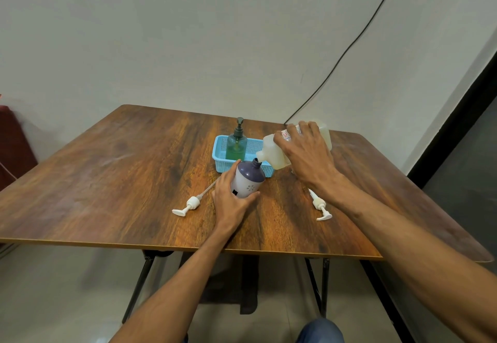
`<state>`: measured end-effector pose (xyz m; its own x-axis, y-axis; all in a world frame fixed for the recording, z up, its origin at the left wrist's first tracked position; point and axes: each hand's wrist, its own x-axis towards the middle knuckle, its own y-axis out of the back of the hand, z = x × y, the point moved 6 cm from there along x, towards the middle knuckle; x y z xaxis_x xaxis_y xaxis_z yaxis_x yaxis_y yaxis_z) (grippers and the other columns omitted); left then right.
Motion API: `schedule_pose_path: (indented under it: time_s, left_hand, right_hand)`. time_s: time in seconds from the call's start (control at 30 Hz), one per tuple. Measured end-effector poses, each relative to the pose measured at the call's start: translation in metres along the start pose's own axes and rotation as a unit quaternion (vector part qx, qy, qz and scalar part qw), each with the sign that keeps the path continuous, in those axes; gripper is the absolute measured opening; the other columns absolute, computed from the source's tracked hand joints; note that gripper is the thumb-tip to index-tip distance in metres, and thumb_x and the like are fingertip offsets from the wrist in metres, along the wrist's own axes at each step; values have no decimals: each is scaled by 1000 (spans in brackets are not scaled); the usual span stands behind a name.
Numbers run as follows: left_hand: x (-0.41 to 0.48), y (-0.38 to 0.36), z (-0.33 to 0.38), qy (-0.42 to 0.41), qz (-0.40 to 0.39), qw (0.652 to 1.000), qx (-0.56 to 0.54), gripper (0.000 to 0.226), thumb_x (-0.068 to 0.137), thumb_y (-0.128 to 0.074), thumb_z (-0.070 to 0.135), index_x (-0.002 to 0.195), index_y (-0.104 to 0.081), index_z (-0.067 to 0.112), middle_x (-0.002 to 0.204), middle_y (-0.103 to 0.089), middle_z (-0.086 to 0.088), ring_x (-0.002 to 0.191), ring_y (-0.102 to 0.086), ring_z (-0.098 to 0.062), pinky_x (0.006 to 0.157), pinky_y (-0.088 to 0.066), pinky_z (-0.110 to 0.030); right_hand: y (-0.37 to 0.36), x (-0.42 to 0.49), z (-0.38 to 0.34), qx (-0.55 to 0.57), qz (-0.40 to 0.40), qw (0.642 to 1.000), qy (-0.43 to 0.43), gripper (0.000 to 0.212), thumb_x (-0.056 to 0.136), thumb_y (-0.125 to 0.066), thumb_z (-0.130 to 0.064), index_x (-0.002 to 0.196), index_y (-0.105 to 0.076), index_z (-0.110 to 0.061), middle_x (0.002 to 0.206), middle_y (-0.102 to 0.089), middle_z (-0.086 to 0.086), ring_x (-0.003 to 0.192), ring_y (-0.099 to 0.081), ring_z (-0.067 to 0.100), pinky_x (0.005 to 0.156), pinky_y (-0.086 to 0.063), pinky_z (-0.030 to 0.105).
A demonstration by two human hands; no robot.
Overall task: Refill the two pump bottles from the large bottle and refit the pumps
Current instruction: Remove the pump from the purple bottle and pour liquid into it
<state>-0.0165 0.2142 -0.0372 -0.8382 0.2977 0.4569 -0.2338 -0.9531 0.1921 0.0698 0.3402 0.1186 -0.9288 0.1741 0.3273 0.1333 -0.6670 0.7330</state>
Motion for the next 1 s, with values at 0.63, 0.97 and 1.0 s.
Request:
schedule_pose_path:
  time_s: [0.63,0.97,1.0]
  left_hand:
    - [-1,-1,-1,15,-4,1000,-5,91,70,-90,31,148,-44,22,142,-55,-1,128,-51,-17,109,-44,-53]
    - [-1,0,2,16,-5,1000,-8,91,70,-90,27,148,-44,17,143,-55,-4,129,-51,-19,109,-45,-52]
    - [-1,0,2,16,-4,1000,-8,91,70,-91,27,148,-45,17,143,-55,-4,129,-51,-19,109,-45,-52]
  right_hand:
    - [3,1,0,-8,9,1000,13,61,86,-71,-18,138,-41,-15,136,-51,23,125,-46,42,107,-33,55]
    - [1,3,0,-19,6,1000,20,65,87,-72,-22,141,-37,-15,138,-49,23,127,-45,43,109,-33,56]
    - [1,3,0,-21,6,1000,20,64,87,-72,-22,141,-37,-15,139,-48,23,127,-45,43,110,-33,56]
